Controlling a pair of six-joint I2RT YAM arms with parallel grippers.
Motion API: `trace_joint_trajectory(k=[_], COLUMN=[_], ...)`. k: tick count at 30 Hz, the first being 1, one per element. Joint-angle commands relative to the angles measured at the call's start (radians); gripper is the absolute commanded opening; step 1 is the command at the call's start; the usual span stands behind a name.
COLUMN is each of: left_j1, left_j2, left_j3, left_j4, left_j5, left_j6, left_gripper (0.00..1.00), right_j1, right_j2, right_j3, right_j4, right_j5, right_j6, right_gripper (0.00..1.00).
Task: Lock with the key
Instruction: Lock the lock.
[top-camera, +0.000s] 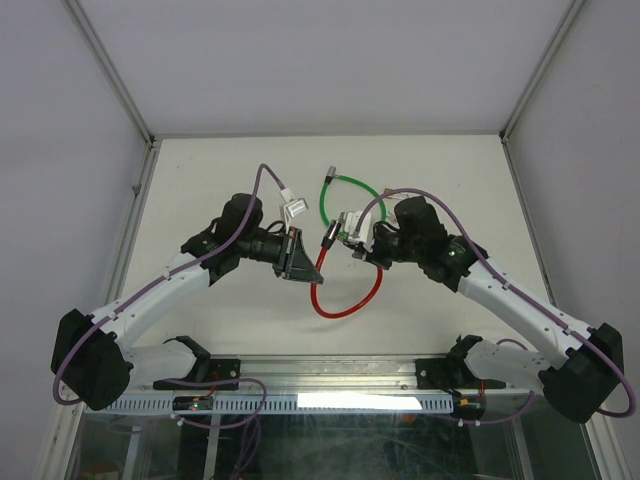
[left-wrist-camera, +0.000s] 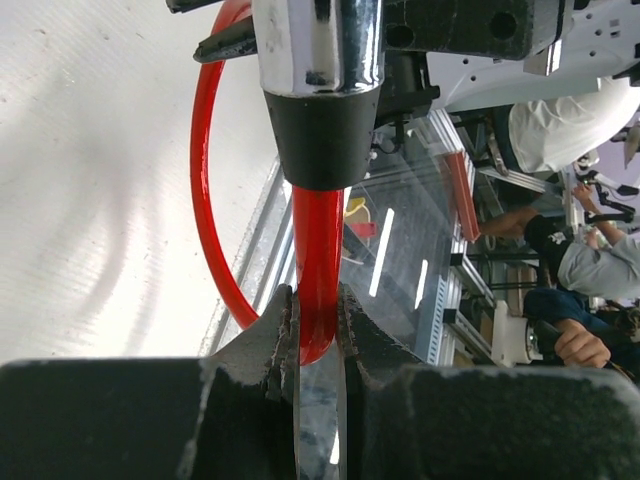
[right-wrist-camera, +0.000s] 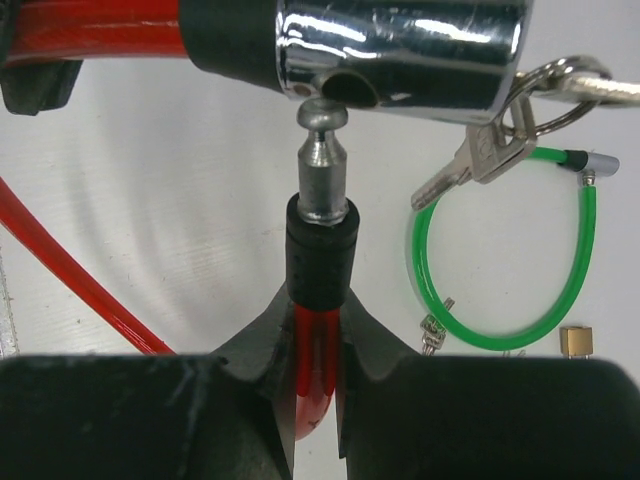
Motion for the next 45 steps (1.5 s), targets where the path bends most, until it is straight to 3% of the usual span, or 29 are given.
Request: trace_joint_trajectory(k=[1, 17, 33, 45], left_j1=[-0.033, -0.103, -0.102, -0.11], left_j2=[-0.005, 0.003, 0.033, 0.047], left_j3=[0.08, 0.152, 0.178, 0.214], left_j4=[-0.078, -0.241, -0.245, -0.3], left_j5=[-0.006, -0.22, -0.171, -0.235], left_j6=[0.035, 0.158, 0.146, 0.179], left_gripper=[0.0, 0.0, 0.0, 0.0], right_j1=[0.002, 0.001, 0.001, 0.002], right_j2=[0.014, 0.059, 0.014, 0.084], right_j3=[0.055, 0.072, 0.044, 0.083], right_j4=[0.036, 0.017, 0.066, 0.003], right_j5=[0.057, 0.065, 0.037, 0.054], right_j6=[-0.013, 0.009, 0.021, 0.022], right_gripper=[0.0, 0.0, 0.0, 0.0])
